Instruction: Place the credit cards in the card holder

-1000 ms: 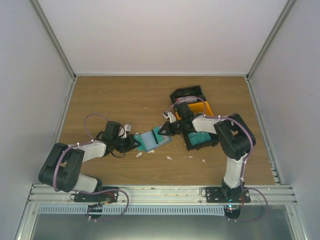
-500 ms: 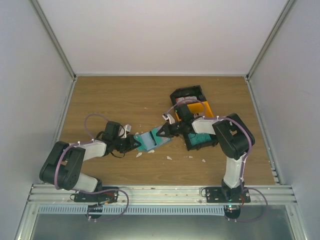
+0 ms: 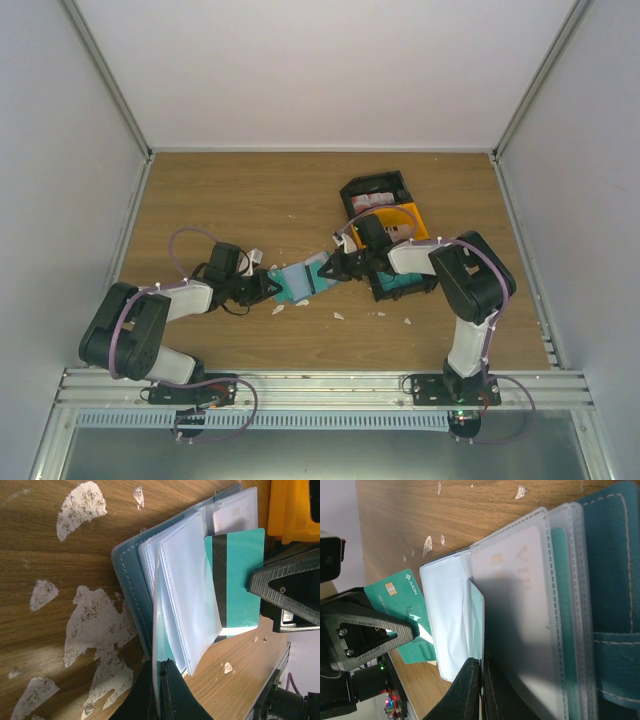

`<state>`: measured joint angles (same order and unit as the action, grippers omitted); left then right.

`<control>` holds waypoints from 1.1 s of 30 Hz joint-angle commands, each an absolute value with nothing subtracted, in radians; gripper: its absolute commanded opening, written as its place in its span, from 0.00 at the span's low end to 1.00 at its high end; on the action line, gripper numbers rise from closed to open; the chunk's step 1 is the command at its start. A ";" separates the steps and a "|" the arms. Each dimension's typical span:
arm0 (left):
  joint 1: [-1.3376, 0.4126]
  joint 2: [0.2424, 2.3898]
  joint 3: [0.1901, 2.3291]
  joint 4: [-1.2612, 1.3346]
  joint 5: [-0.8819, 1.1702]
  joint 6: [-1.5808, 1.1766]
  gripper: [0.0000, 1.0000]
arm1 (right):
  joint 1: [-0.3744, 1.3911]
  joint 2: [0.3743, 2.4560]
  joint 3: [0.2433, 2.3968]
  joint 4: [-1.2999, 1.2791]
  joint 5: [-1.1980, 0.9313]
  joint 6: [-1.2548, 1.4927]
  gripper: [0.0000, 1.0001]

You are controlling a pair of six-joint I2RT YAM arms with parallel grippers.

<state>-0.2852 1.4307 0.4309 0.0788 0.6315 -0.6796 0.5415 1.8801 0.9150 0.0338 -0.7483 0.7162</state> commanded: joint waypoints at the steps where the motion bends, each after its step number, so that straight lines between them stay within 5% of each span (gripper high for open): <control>1: -0.282 1.434 0.411 0.081 0.616 -0.658 0.00 | 0.553 1.873 0.896 0.053 -0.729 0.755 0.04; 33: -0.281 1.446 0.396 0.099 0.619 -0.658 0.00 | 0.604 2.017 1.034 0.057 -0.812 0.727 0.07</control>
